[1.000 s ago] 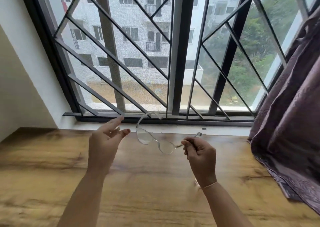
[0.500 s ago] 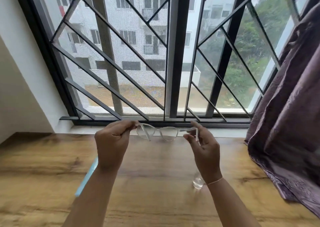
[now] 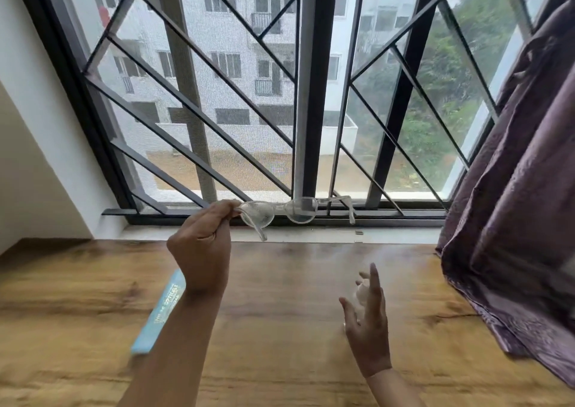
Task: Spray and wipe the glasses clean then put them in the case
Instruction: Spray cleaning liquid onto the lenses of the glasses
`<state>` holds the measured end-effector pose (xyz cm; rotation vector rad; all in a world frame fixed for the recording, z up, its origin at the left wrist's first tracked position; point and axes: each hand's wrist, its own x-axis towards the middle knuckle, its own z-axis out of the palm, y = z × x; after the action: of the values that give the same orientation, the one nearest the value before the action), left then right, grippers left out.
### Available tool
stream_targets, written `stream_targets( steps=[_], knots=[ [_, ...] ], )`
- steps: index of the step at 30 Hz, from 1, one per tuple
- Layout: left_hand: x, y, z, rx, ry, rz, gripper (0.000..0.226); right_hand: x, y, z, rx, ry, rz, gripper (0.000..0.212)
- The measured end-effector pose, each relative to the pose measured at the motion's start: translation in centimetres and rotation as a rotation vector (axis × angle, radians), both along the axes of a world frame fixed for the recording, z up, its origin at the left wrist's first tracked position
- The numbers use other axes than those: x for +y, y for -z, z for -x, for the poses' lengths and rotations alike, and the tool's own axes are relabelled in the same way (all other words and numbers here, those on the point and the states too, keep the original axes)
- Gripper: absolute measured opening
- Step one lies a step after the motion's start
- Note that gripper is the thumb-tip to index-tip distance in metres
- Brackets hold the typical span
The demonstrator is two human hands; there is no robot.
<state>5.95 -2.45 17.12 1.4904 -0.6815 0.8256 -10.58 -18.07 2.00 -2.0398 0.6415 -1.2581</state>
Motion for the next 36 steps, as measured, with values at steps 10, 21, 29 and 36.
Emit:
stream_targets(
  steps=[10, 21, 29, 36],
  knots=[
    [0.3, -0.3, 0.1, 0.036, 0.022, 0.009, 0.019, 0.1, 0.6, 0.2, 0.04, -0.012, 0.075, 0.077],
    [0.1, 0.4, 0.2, -0.005, 0.0, -0.012, 0.015, 6.6, -9.8, -3.7, -0.157, -0.224, 0.311, 0.078],
    [0.2, 0.5, 0.2, -0.012, -0.014, -0.009, 0.015, 7.3, -10.8, -4.8, -0.157, -0.241, 0.361, 0.062],
    [0.4, 0.6, -0.2, 0.011, -0.016, -0.01, 0.015, 7.2, -10.0, -4.2, -0.159, -0.214, 0.318, 0.059]
  ],
)
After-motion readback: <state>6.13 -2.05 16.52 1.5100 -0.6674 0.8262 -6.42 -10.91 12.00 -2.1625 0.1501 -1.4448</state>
